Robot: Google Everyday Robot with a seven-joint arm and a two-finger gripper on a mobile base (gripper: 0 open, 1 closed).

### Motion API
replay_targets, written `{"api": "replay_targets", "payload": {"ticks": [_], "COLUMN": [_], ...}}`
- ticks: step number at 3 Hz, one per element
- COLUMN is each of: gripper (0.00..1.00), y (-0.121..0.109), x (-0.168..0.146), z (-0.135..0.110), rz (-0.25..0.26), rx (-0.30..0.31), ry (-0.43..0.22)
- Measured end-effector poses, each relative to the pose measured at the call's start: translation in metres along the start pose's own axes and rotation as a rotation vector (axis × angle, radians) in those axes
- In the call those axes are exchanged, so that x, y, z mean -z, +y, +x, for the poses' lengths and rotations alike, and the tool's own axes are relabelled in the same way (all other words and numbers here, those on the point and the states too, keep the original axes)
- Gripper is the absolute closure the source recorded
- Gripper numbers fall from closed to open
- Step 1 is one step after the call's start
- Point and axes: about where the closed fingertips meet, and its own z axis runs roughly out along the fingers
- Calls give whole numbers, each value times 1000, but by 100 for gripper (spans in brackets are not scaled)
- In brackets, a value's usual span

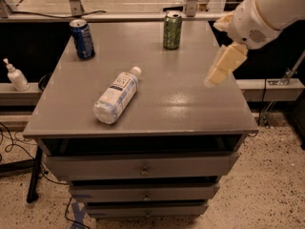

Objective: Move pepsi can near blue plastic bottle

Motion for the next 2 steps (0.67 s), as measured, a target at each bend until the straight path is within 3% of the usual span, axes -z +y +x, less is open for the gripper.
{"api": "replay_targets", "payload": {"ticks": [1, 2], "gripper": [0, 0], "y": [-39, -39], "x": [-30, -30], "z": [-48, -48], "rz": [14, 14], "rx": [-26, -26], "ry": [-185, -185]}}
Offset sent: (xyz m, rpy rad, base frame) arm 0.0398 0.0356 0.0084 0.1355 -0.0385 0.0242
